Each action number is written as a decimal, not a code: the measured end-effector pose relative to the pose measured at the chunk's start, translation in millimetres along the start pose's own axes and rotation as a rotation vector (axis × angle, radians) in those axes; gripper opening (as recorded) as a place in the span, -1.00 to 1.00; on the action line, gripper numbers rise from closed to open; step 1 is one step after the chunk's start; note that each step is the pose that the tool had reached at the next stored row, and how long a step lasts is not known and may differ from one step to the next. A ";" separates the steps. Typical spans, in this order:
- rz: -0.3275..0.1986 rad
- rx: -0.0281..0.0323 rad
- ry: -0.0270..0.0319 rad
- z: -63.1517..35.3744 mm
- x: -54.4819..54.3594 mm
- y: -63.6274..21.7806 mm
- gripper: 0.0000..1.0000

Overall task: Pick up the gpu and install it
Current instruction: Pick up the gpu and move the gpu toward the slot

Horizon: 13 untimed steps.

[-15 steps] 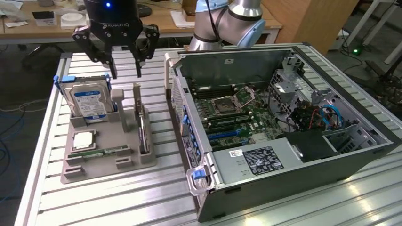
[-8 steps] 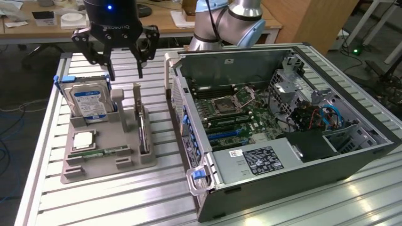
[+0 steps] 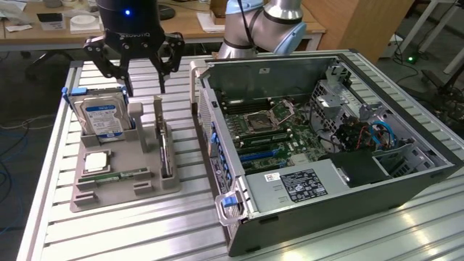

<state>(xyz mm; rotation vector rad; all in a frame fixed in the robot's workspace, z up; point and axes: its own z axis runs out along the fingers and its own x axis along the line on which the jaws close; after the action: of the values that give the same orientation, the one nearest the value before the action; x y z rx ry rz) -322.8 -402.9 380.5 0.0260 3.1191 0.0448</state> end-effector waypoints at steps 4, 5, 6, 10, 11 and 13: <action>0.000 -0.0001 0.0001 3.2 0.1 -0.1 0.18; 0.000 -0.0001 0.0001 3.9 0.1 -0.1 0.18; -0.001 -0.0001 0.0000 4.6 0.1 -0.2 0.18; -0.001 -0.0002 0.0000 7.4 0.2 -0.2 0.18; -0.001 -0.0002 0.0000 8.1 0.2 -0.3 0.18; -0.001 -0.0002 0.0001 9.7 0.2 -0.3 0.18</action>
<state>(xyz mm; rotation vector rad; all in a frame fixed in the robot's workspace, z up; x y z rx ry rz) -322.8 -402.9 370.8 0.0249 3.1191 0.0451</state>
